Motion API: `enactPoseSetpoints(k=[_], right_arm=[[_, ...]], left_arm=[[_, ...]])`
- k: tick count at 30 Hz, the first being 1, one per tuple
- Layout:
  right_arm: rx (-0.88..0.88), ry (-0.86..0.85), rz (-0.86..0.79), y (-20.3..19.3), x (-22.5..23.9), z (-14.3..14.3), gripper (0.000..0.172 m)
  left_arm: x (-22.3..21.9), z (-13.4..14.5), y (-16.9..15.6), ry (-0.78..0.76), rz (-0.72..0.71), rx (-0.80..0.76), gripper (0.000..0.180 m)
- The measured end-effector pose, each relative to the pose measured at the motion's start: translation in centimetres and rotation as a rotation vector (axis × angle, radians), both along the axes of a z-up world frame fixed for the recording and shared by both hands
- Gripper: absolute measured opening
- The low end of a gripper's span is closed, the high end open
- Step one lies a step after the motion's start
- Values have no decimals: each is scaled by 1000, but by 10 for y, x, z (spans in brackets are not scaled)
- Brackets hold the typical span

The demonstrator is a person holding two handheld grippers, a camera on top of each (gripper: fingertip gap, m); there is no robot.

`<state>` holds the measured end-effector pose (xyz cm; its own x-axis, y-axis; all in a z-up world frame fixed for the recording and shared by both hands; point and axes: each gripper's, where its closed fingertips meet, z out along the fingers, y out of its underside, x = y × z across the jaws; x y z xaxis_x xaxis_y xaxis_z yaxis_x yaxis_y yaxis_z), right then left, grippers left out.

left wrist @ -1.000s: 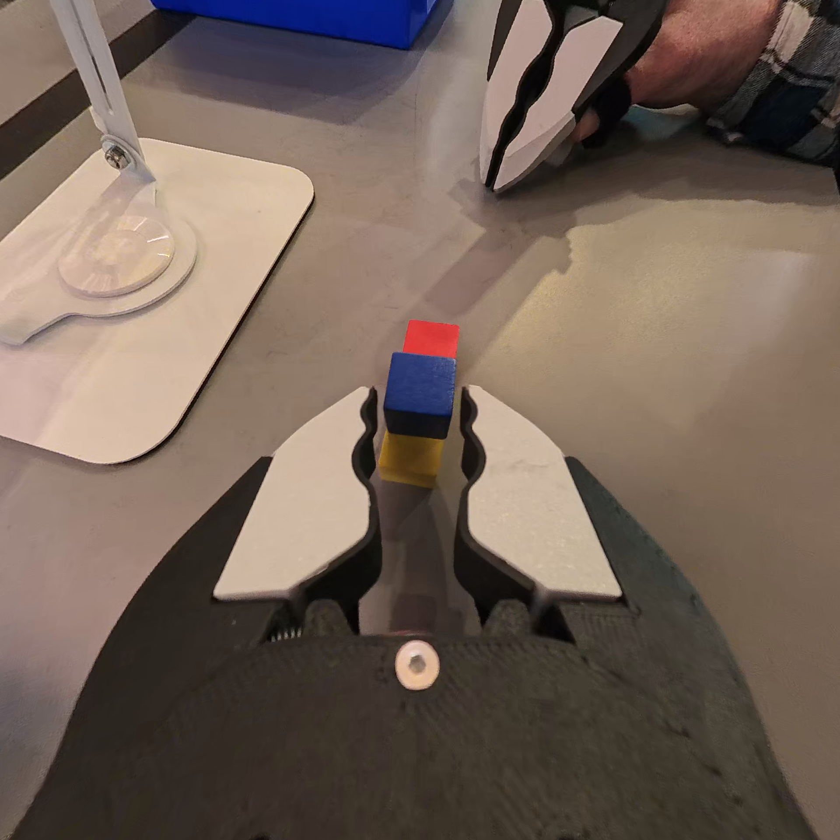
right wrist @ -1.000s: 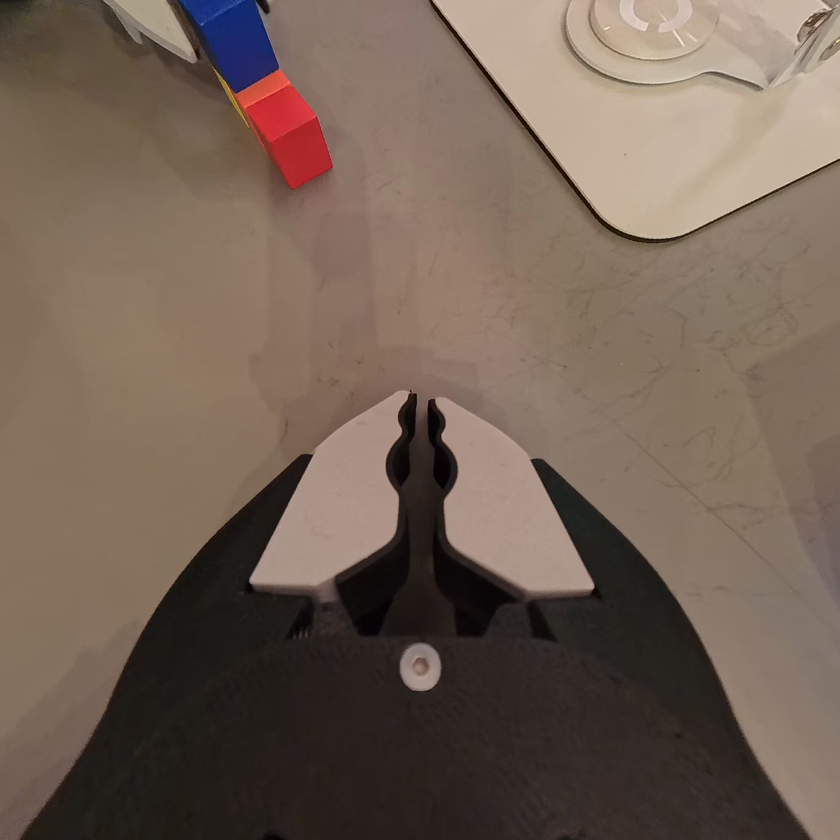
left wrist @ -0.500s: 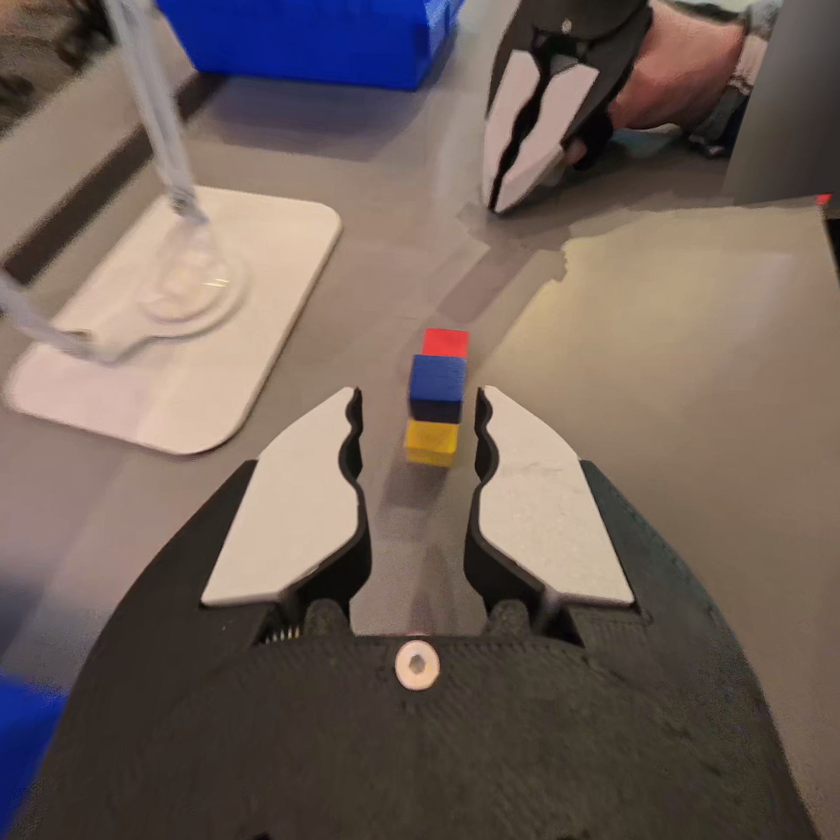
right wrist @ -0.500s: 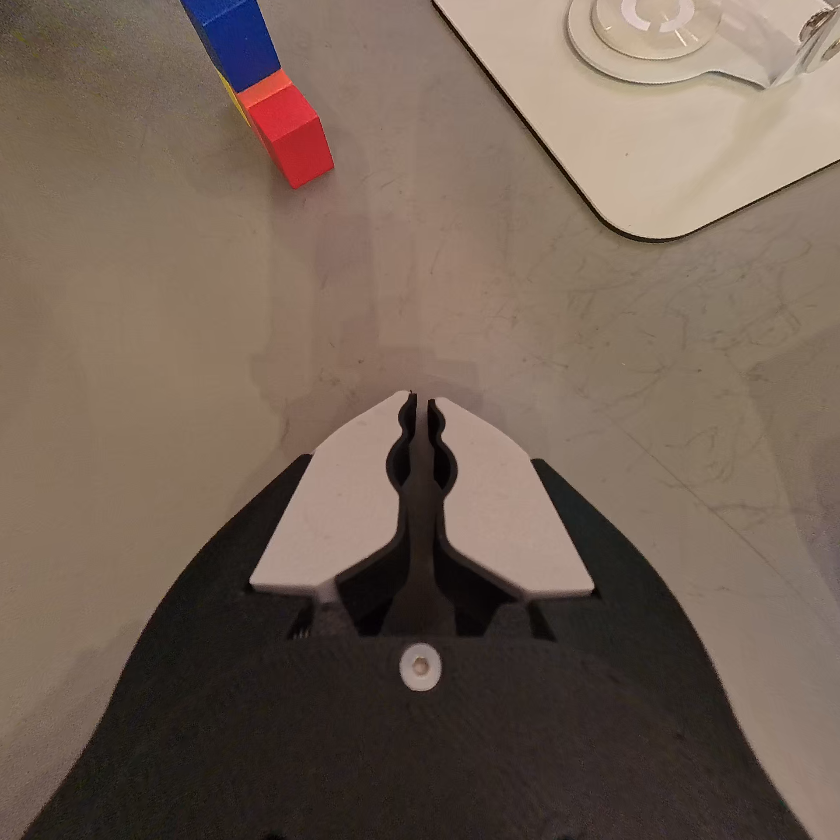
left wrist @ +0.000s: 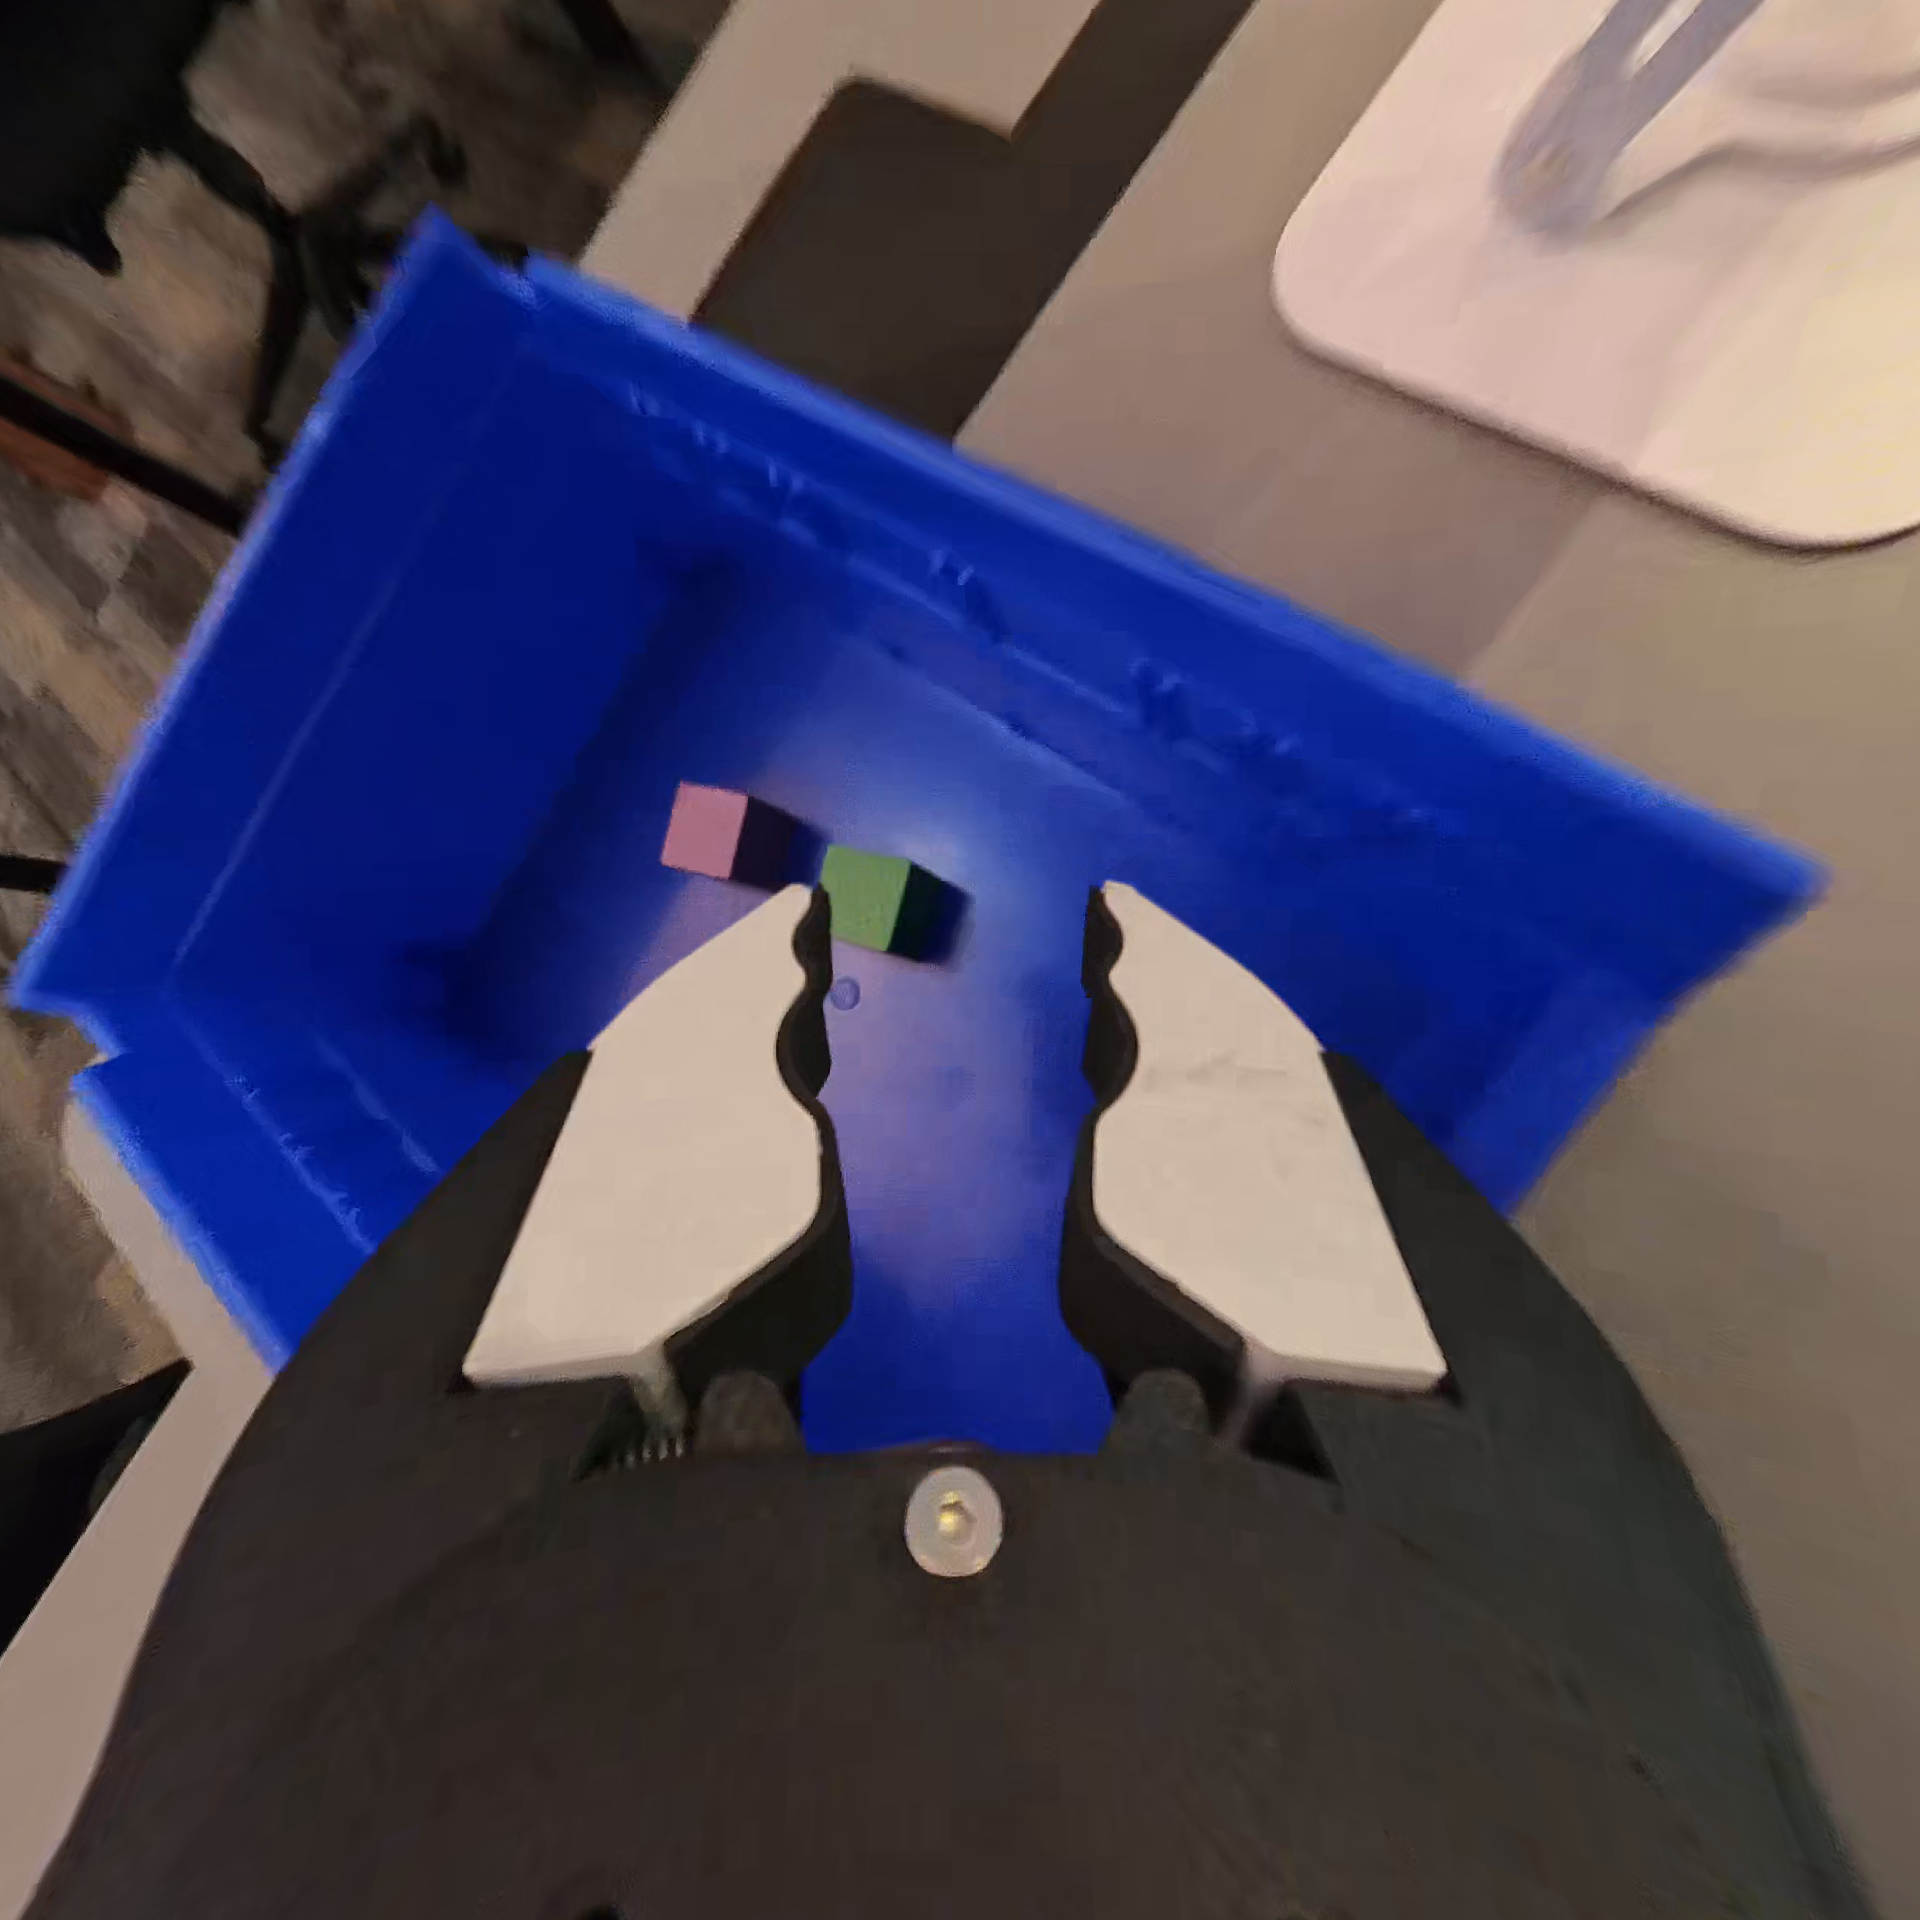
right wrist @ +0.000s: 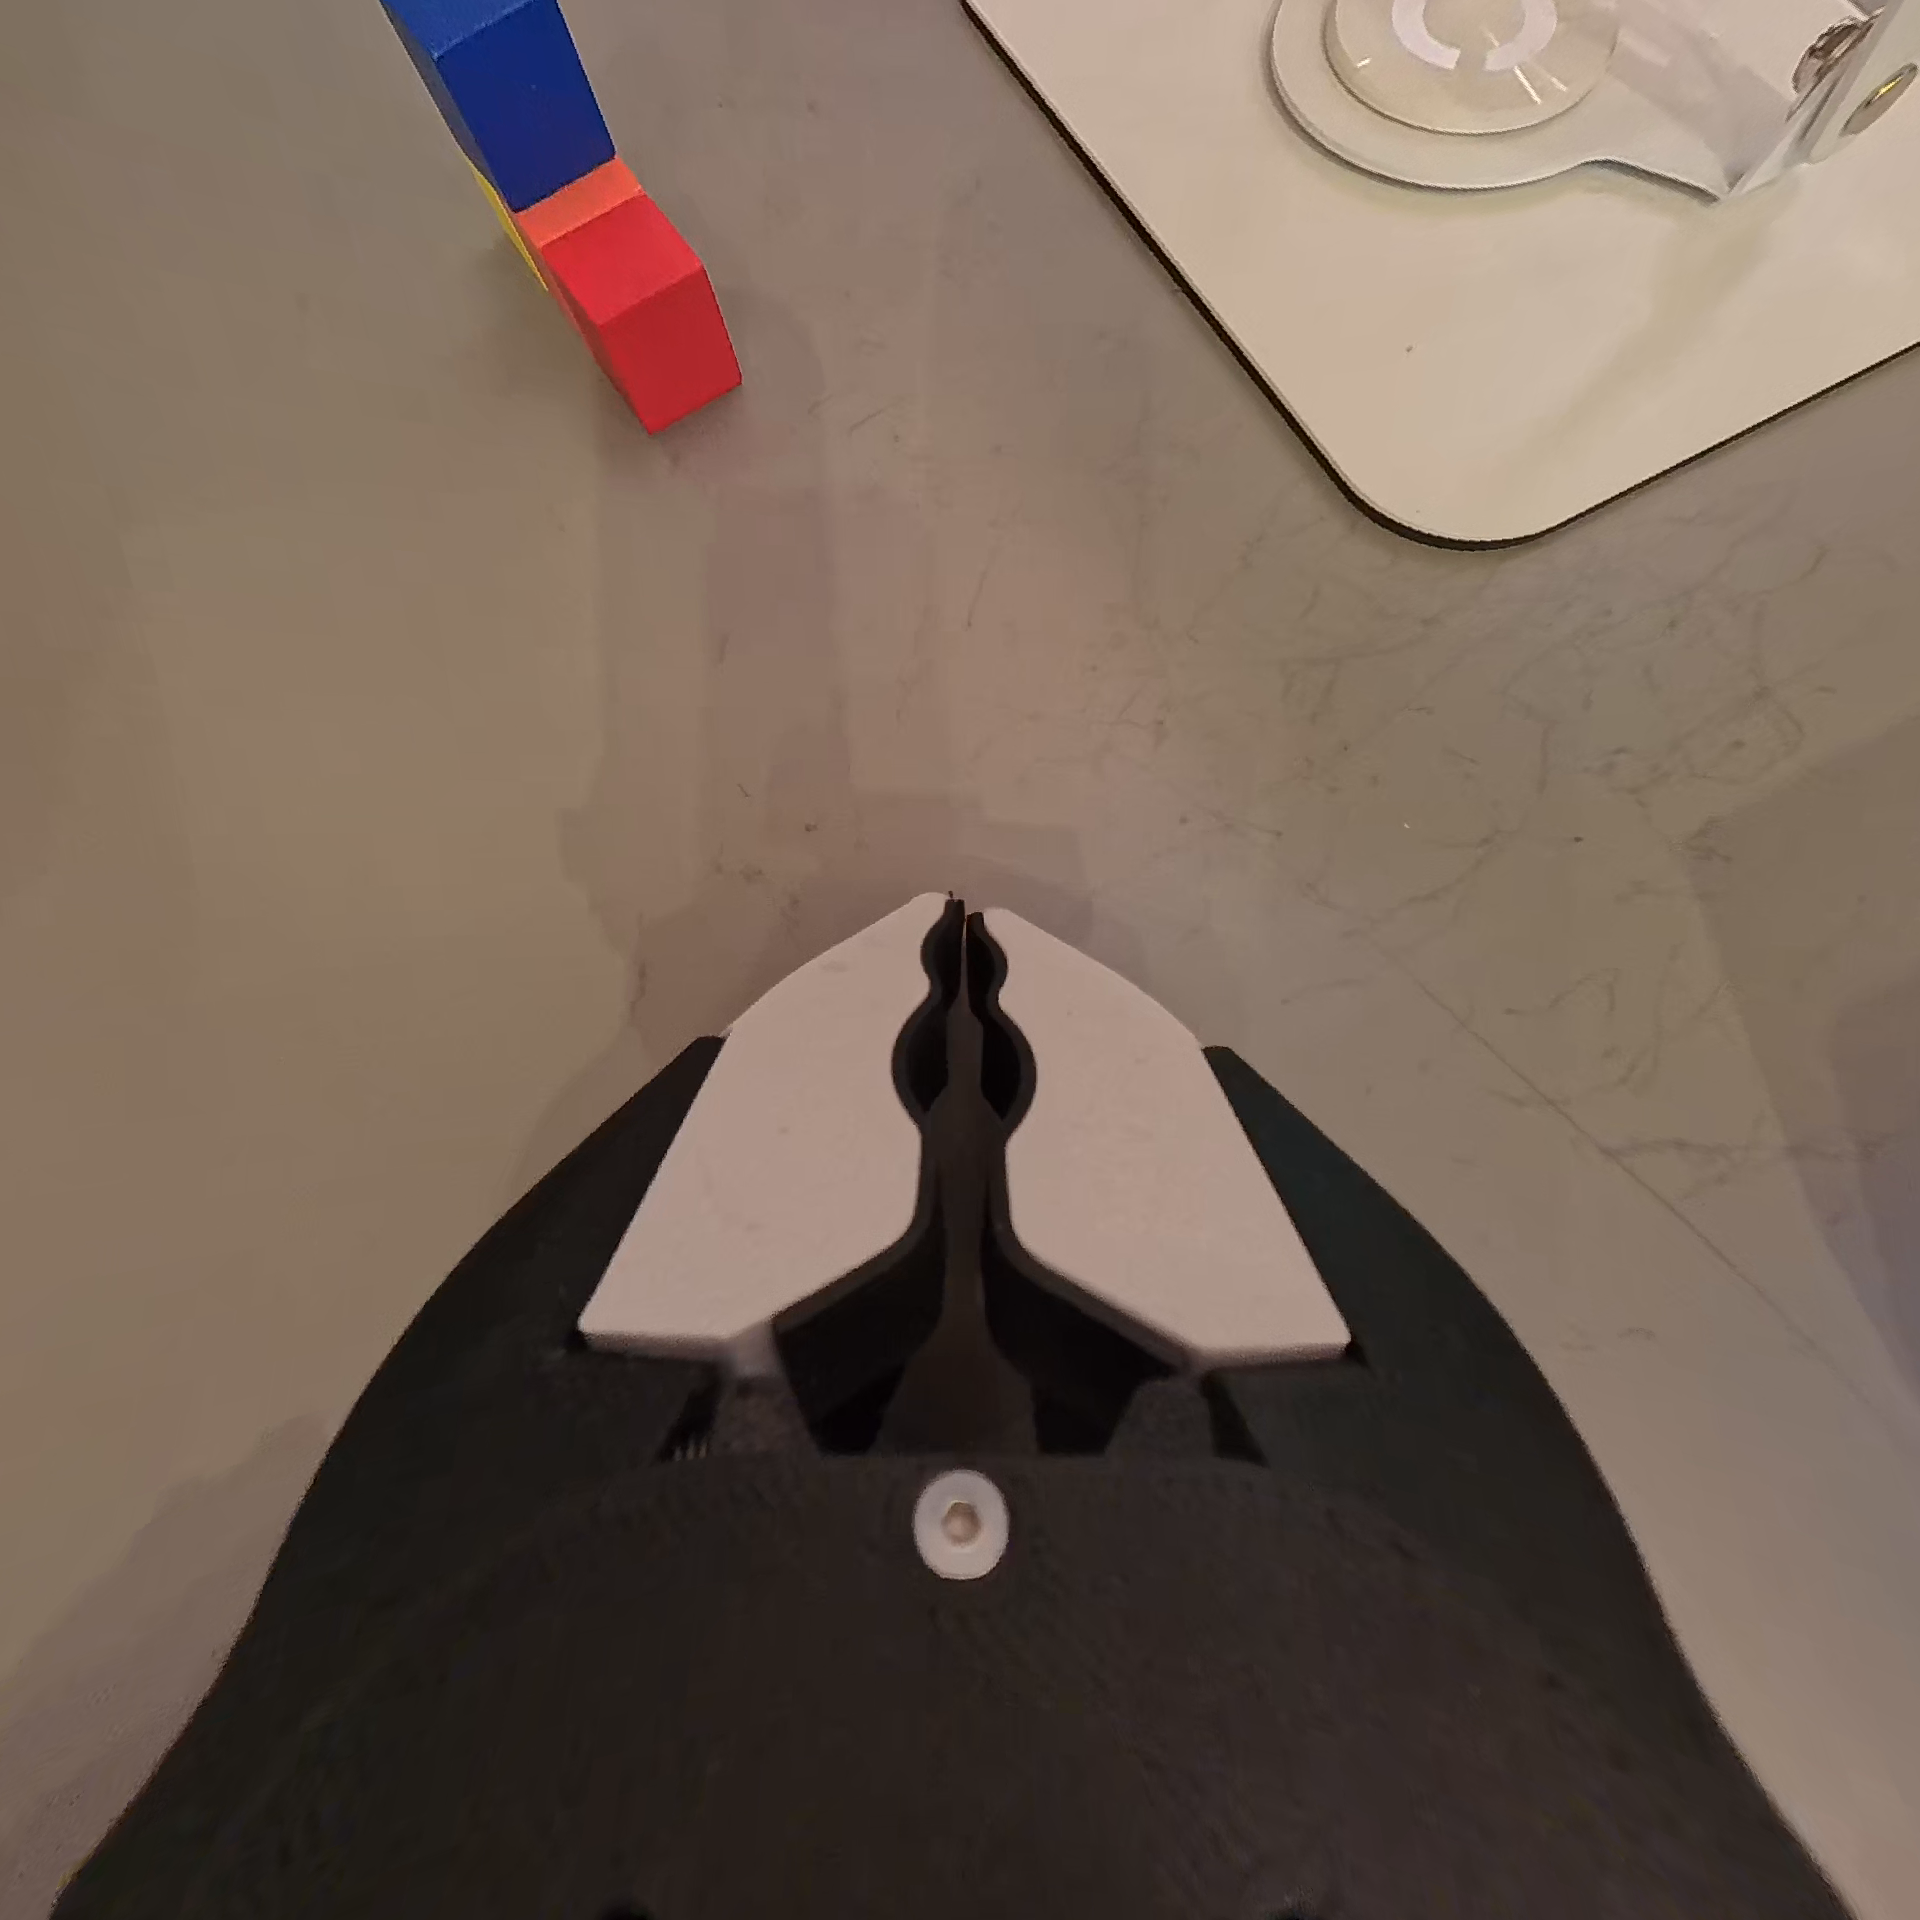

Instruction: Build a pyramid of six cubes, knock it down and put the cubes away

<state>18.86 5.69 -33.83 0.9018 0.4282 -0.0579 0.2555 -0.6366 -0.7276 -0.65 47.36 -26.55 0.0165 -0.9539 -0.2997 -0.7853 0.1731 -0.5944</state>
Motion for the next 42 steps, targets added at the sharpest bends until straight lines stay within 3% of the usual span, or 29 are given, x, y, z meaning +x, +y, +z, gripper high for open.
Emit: enactPoseSetpoints(k=[8,11,12,17,20,24,29,35,39,42], right_arm=[[0,-1,-7,1,1,0,0],[-1,3,-6,1,1,0,0],[-1,4,-5,1,1,0,0],[-2,5,-1,0,1,0,1],[-2,6,1,0,0,0,1],[-3,12,1,0,0,0,1],[-4,12,2,0,0,0,2],[-2,6,8,0,-1,0,4],[-4,15,17,-1,-2,0,5],[-5,20,26,-2,-3,0,5]], left_arm=[[12,-53,33,158,0,-73,47],[11,-66,36,230,-7,-52,44],[12,-68,37,237,-9,-43,35],[11,-58,30,221,8,-42,28],[-2,-29,15,175,20,-18,28],[-23,16,-32,99,-5,-18,27],[-21,48,-128,22,-109,-52,27],[24,40,-237,41,-315,-92,27],[53,19,-286,72,-413,-113,27],[68,4,-304,85,-445,-105,27]])
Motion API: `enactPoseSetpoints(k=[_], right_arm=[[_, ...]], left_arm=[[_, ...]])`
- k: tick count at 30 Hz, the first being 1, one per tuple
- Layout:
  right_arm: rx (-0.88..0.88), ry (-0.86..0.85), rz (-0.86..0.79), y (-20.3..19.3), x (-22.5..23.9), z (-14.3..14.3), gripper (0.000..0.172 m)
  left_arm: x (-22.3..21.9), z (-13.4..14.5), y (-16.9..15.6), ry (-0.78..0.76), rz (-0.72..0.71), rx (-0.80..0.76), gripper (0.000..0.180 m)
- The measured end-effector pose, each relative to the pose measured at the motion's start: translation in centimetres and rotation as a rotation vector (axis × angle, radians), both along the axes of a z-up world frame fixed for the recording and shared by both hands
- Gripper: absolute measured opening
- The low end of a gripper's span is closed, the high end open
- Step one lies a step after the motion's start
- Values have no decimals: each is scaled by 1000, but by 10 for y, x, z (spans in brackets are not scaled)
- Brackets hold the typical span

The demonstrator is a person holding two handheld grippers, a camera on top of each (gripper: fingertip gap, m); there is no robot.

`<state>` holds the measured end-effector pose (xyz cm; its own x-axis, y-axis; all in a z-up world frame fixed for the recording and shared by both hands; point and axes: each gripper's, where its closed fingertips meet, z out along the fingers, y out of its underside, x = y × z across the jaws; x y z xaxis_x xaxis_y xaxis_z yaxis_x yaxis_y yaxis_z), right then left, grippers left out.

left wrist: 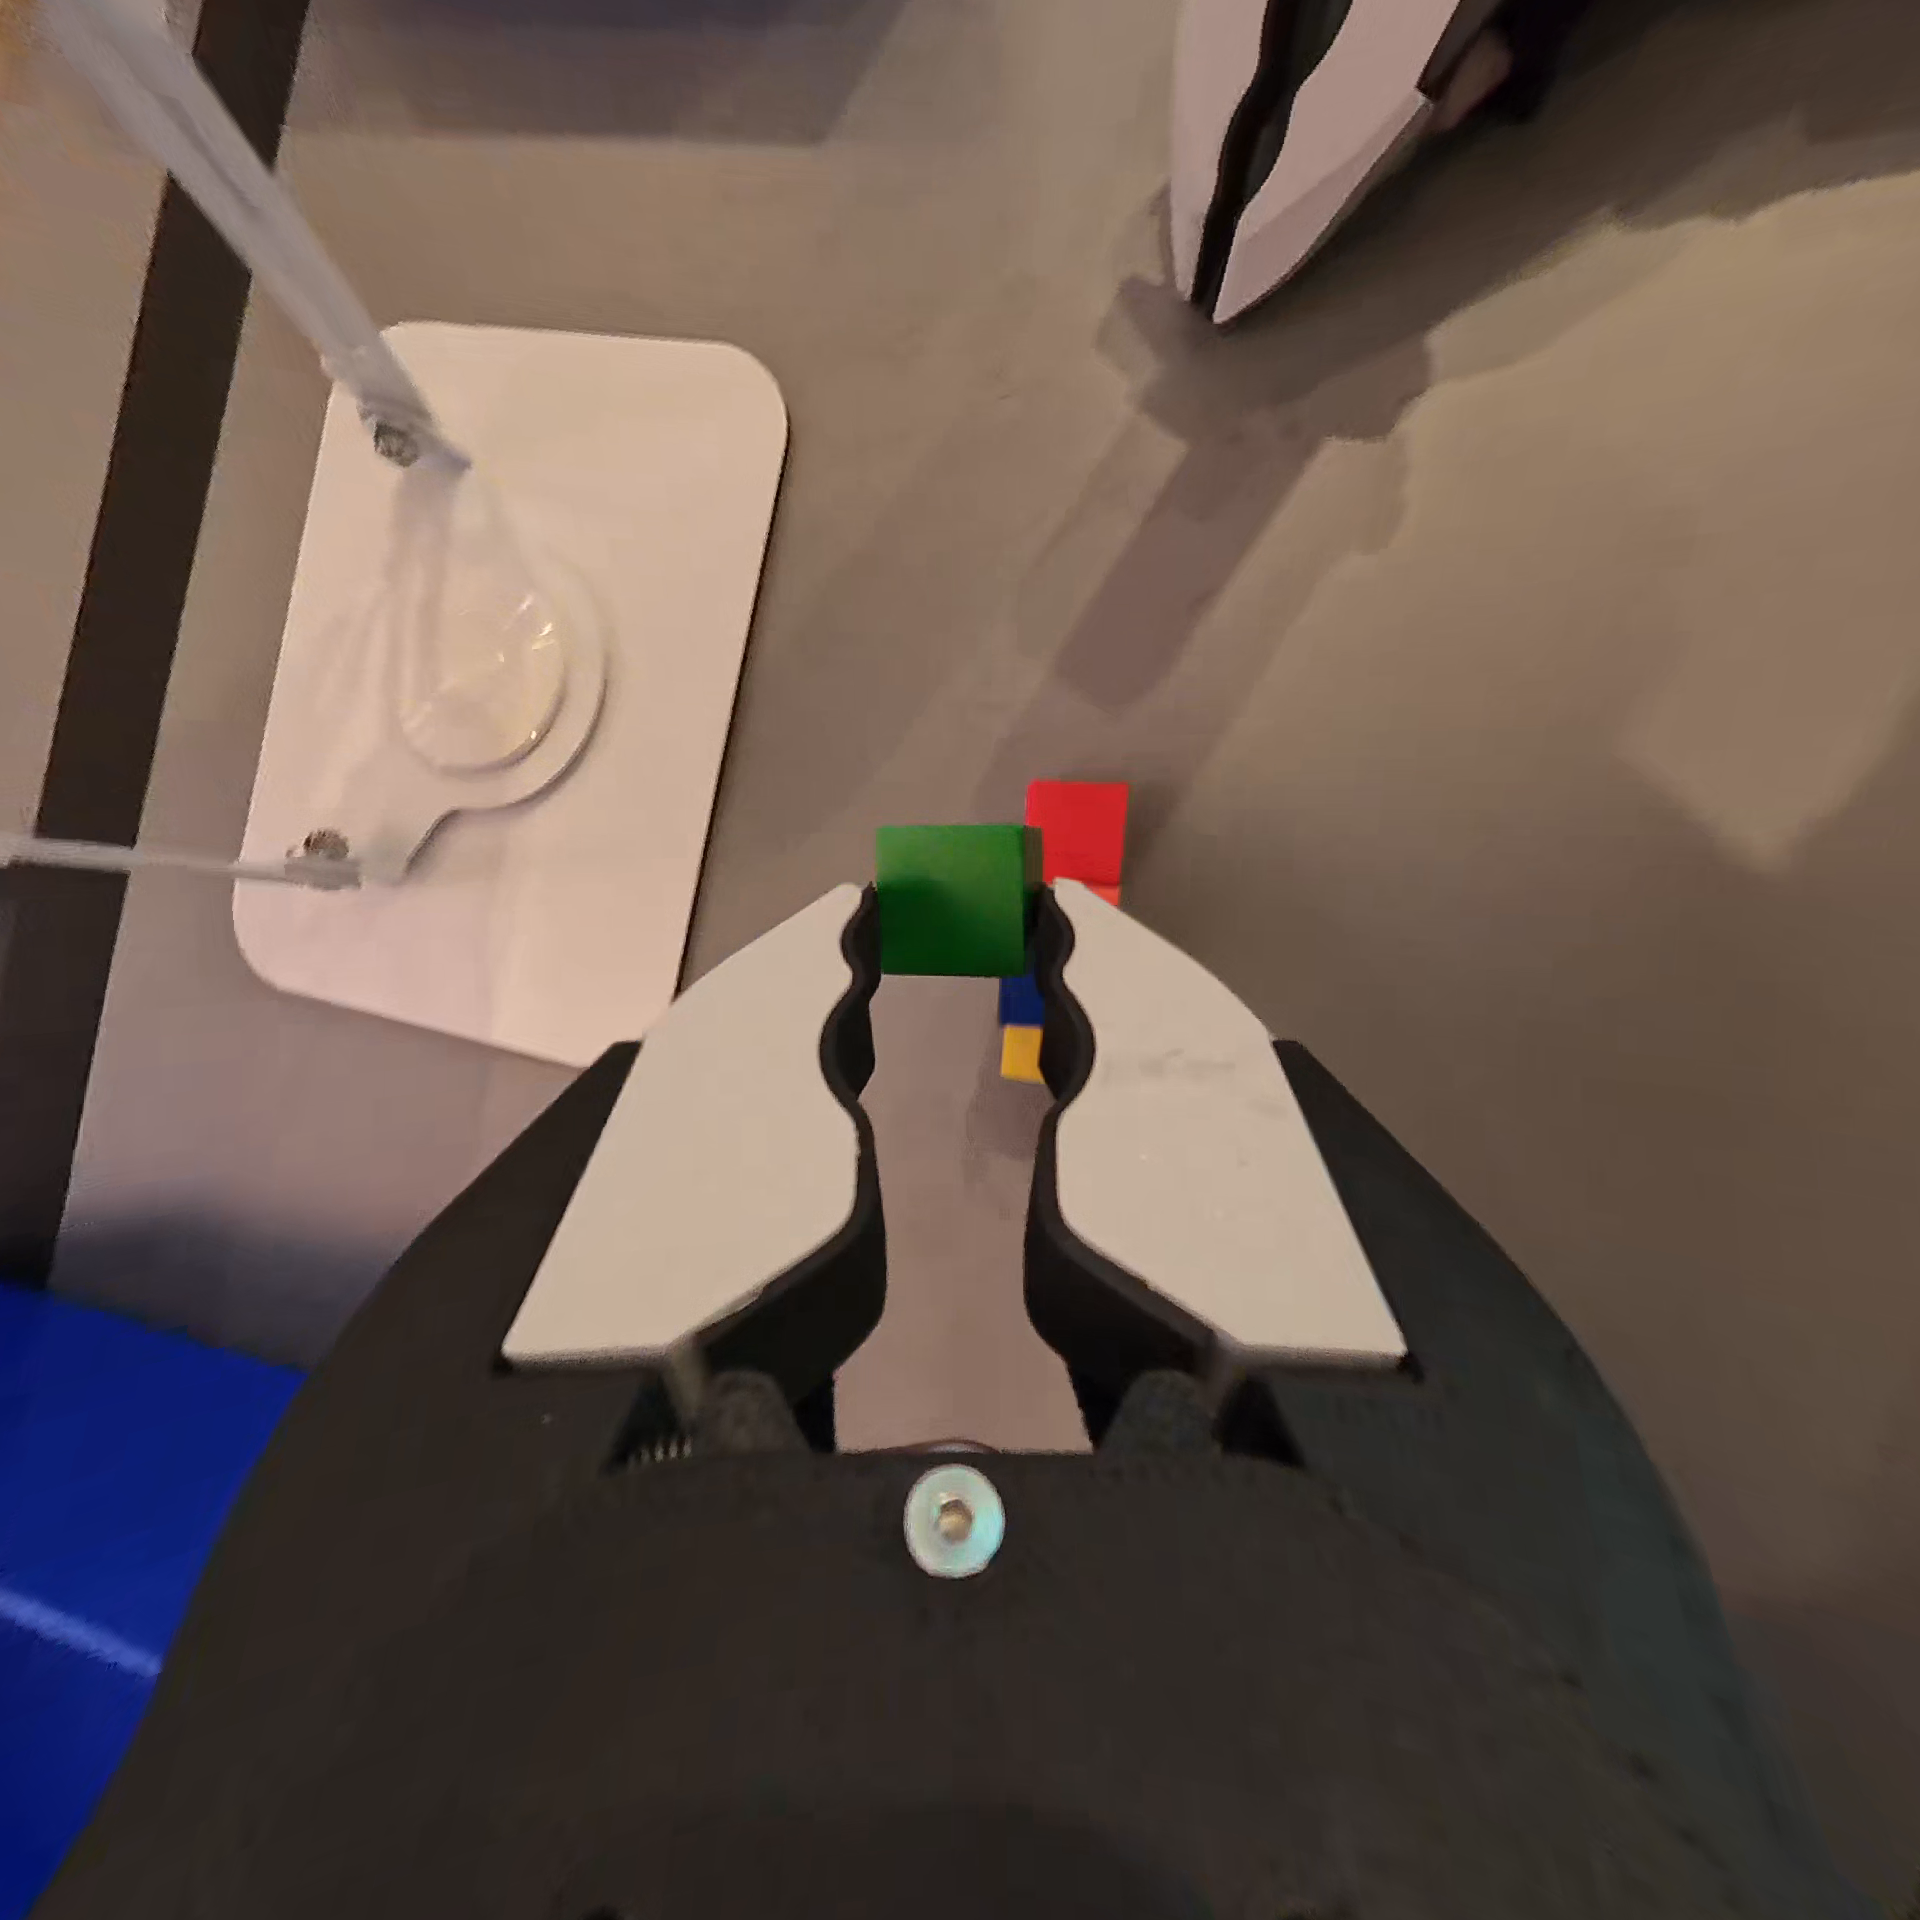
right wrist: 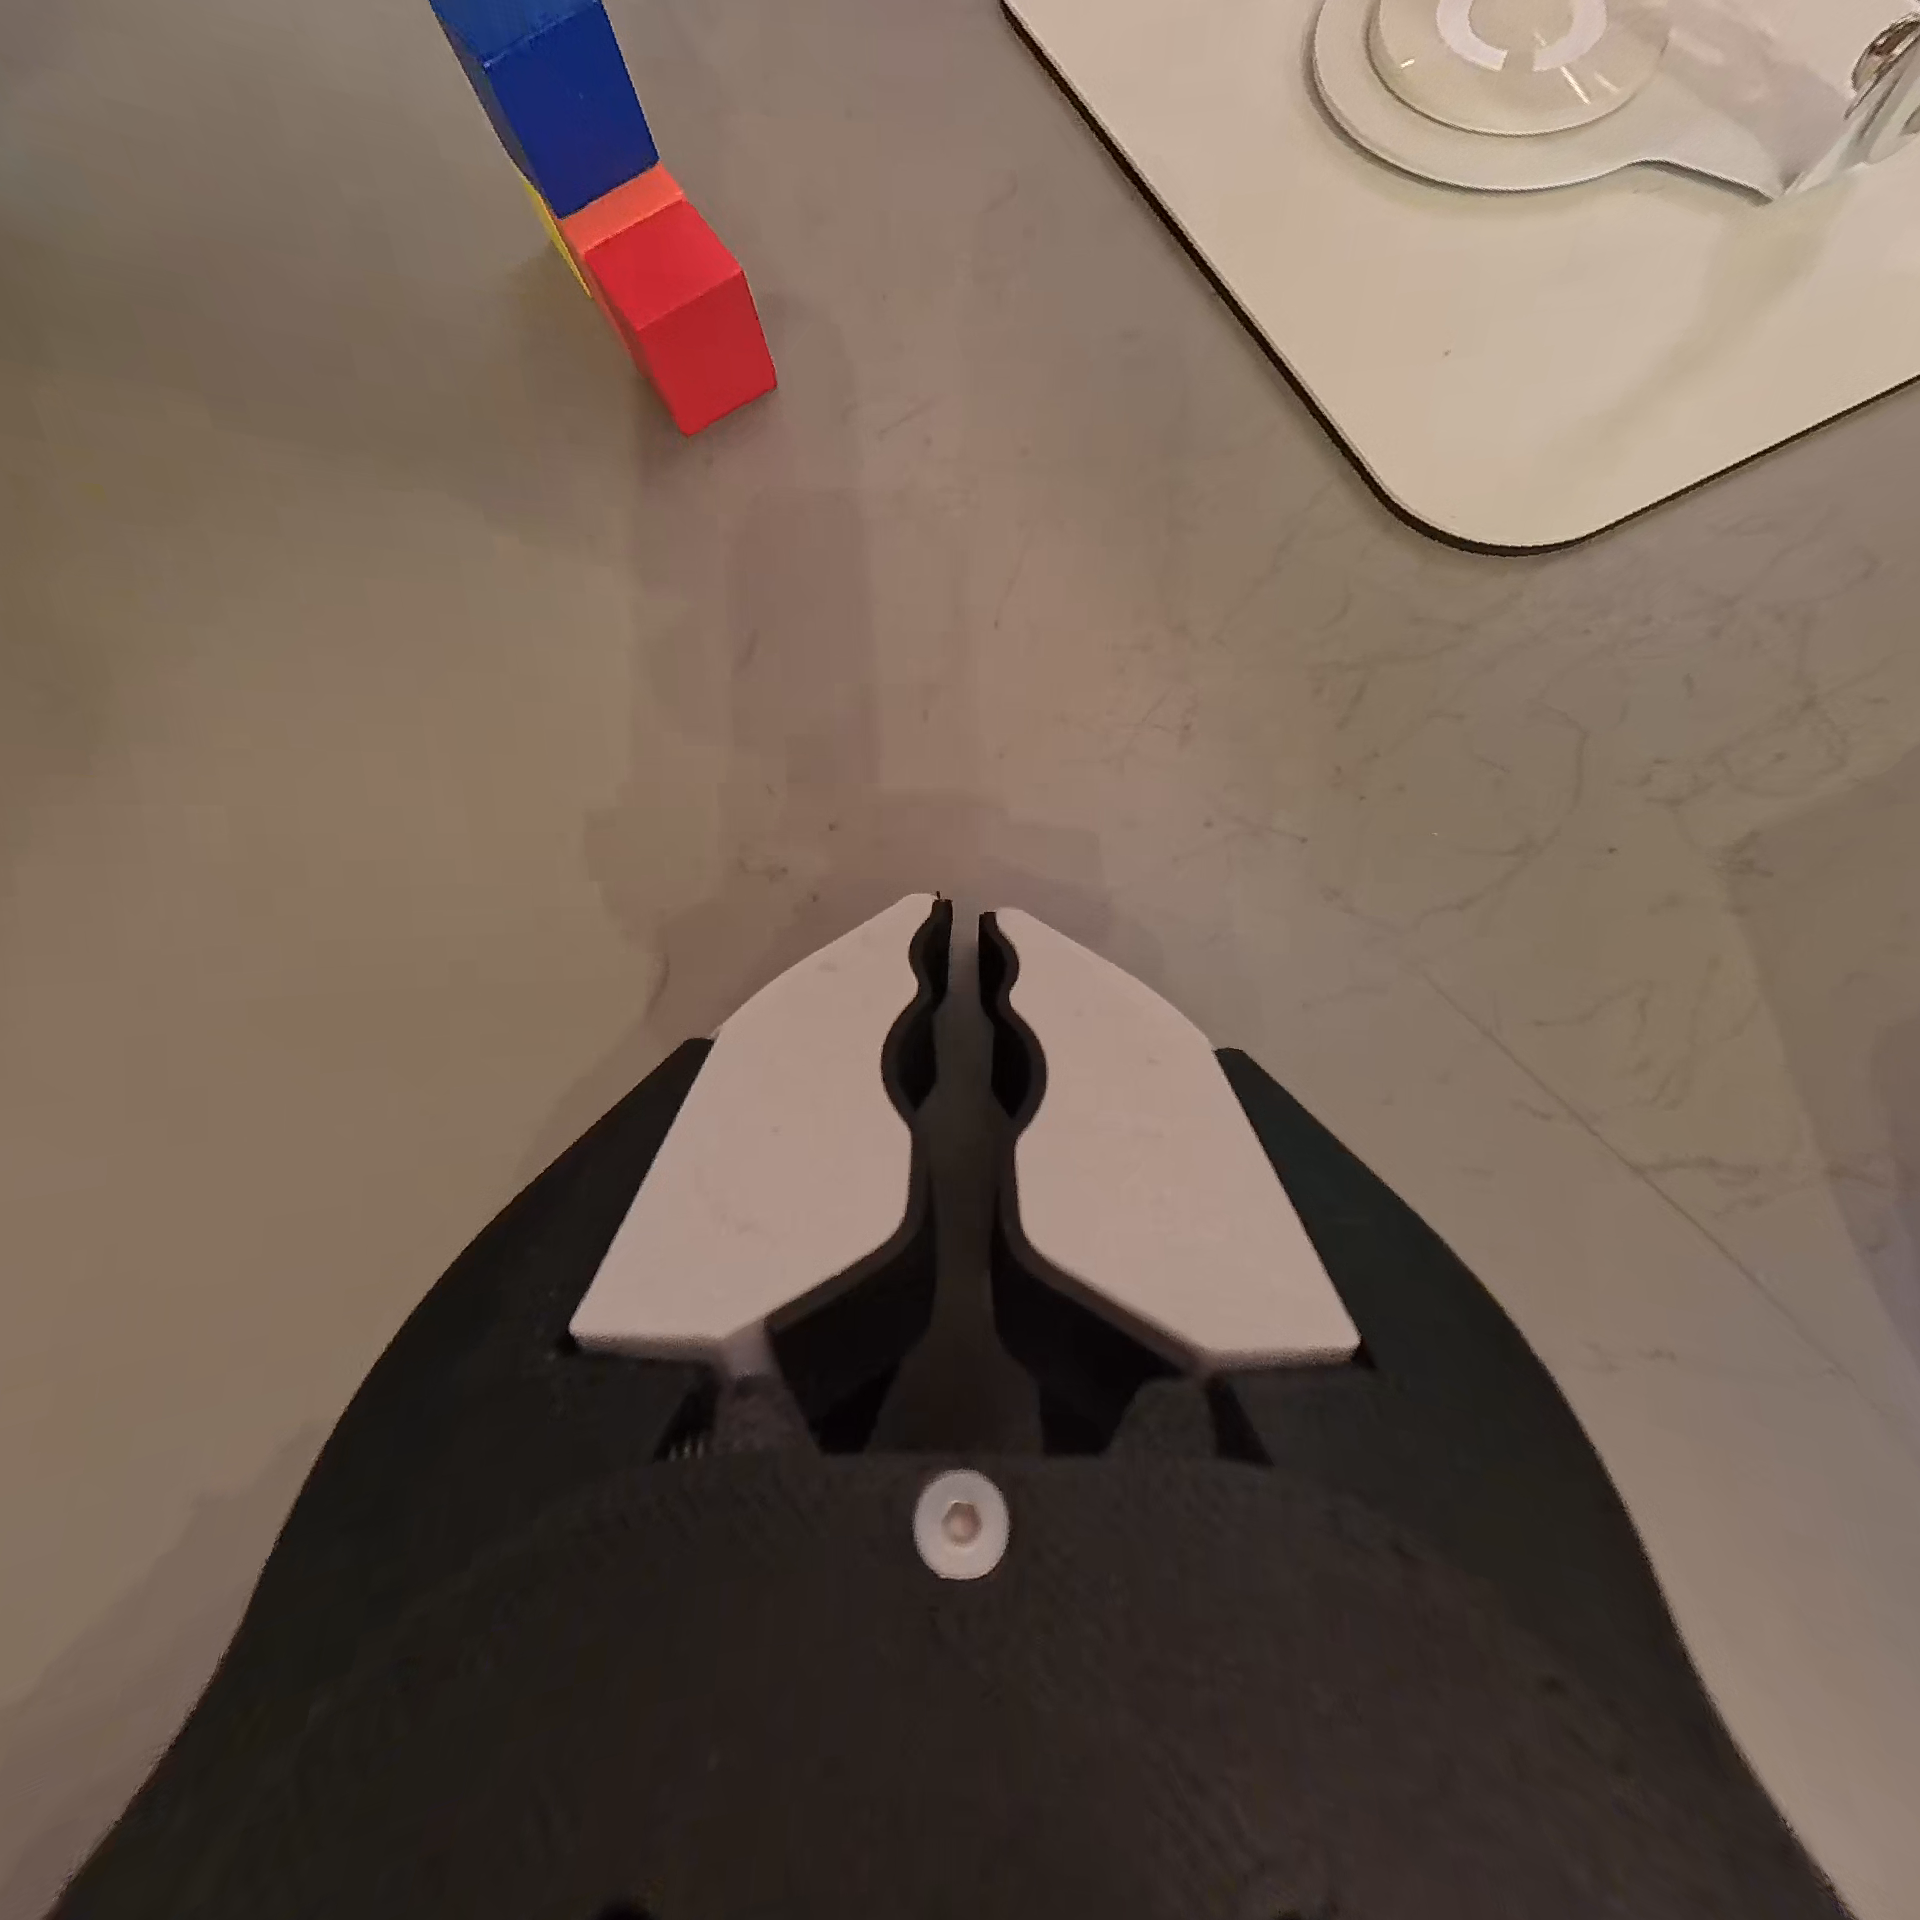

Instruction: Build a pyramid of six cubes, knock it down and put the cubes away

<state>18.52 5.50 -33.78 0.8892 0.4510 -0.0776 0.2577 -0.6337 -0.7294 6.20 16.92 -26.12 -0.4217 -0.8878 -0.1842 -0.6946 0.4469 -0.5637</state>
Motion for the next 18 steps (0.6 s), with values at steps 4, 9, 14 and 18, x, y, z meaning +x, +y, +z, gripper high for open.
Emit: enactPoseSetpoints(k=[4,9,14,18], right_arm=[[-2,9,4,0,-1,0,6],[-3,12,5,0,-1,0,6],[-4,14,3,0,-1,0,6],[-4,16,2,0,0,1,6]], left_arm=[[10,-13,-14,17,-28,-14,27],[12,-26,-17,46,-46,13,27],[12,-34,-17,61,-45,16,27],[11,-39,-17,72,-58,22,27]])
